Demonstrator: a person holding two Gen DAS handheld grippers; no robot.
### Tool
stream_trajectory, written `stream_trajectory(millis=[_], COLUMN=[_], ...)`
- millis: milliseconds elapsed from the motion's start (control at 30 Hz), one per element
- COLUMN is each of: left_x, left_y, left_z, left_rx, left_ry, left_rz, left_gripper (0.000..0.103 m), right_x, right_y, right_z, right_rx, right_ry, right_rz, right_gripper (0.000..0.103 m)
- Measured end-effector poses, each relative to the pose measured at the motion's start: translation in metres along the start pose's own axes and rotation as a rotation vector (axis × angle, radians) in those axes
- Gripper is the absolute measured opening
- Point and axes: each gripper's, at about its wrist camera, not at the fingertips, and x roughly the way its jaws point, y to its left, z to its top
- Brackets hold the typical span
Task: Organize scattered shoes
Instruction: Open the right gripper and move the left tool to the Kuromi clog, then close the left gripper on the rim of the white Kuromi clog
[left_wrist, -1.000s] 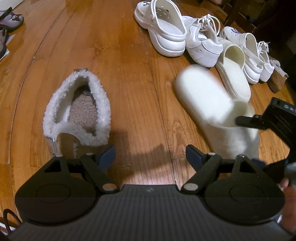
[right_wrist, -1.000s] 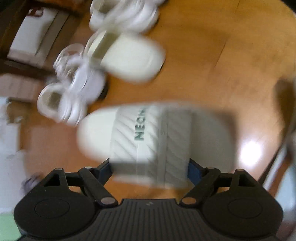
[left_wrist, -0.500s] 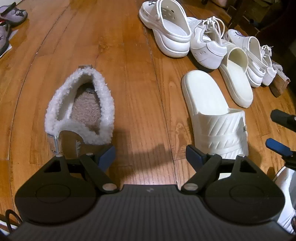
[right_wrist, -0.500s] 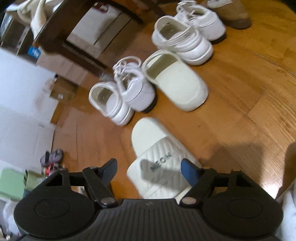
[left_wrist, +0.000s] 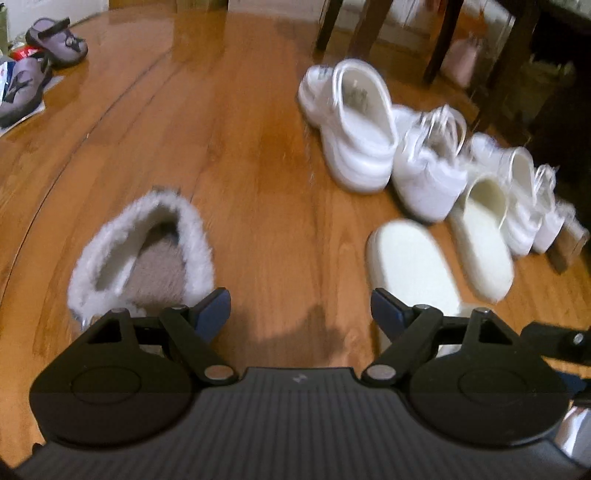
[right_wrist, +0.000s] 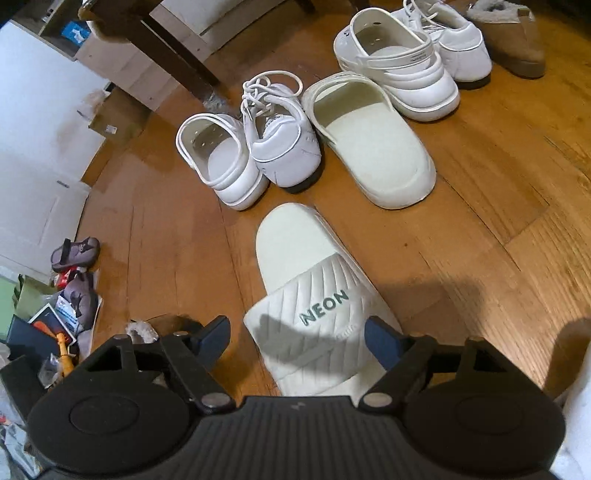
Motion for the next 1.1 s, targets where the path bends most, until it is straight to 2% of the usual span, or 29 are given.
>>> stream_trajectory(millis=[100, 133, 200, 233, 267, 333, 400, 467, 533, 667, 833, 900, 967, 1000, 1100], left_x=[0.006, 0.007, 0.013, 0.018, 0.024, 0.032, 0.053, 0.071, 0.092, 0.123, 0.159, 0.173, 0.187, 0.194, 0.214], left_y=[-0.005, -0.008, -0.021, -0.031, -0.042, -0.052, -0.07, -0.077, -0.084, -0.095, -0.095, -0.095, -0.094, -0.094, -0.094], left_z=[0.02, 0.025, 0.043, 0.057, 0.073, 0.088, 0.117, 0.136, 0.153, 0.171, 0.183, 0.188, 0.193, 0.195, 0.202], left_rx=[-0.047, -0.041, -0.014, 0.004, 0.02, 0.049, 0.089, 0.097, 0.136, 0.198, 0.245, 0.263, 0.282, 0.291, 0.315], left_ry=[0.024, 0.024, 0.021, 0.012, -0.005, -0.018, -0.025, -0.04, -0.046, -0.061, -0.007, 0.015, 0.037, 0.048, 0.074], left_rz=[0.0, 0.017, 0.097, 0.153, 0.197, 0.206, 0.159, 0.127, 0.156, 0.21, 0.26, 0.279, 0.299, 0.309, 0.333], left_gripper=[0.083, 0.083, 0.083, 0.083, 0.083, 0.083, 0.083, 0.083, 0.083, 0.083, 0.08, 0.071, 0.045, 0.043, 0.038], right_x=[-0.005, -0.009, -0.016, -0.015, -0.017, -0.019, -0.02, -0.019, -0.02, -0.009, 0.001, 0.003, 0.009, 0.011, 0.021], right_y=[-0.006, -0.004, 0.004, 0.006, 0.011, 0.015, 0.015, 0.015, 0.015, 0.007, 0.017, 0.018, 0.016, 0.016, 0.028], right_z=[0.01, 0.016, 0.029, 0.034, 0.043, 0.055, 0.063, 0.069, 0.071, 0.086, 0.103, 0.107, 0.11, 0.111, 0.116], right_rx=[0.026, 0.009, -0.037, -0.05, -0.076, -0.105, -0.129, -0.205, -0.27, -0.29, -0.39, -0.388, -0.365, -0.371, -0.482], right_ry=[0.017, 0.0, -0.036, -0.04, -0.044, -0.047, -0.046, -0.06, -0.096, -0.112, -0.13, -0.129, -0.136, -0.145, -0.209], right_rz=[-0.01, -0.057, -0.128, -0.131, -0.121, -0.1, -0.075, -0.069, -0.058, 0.003, 0.036, 0.063, 0.095, 0.09, -0.008], right_gripper=[0.081, 0.081, 0.082, 0.082, 0.082, 0.085, 0.086, 0.085, 0.085, 0.081, 0.081, 0.081, 0.08, 0.077, 0.075])
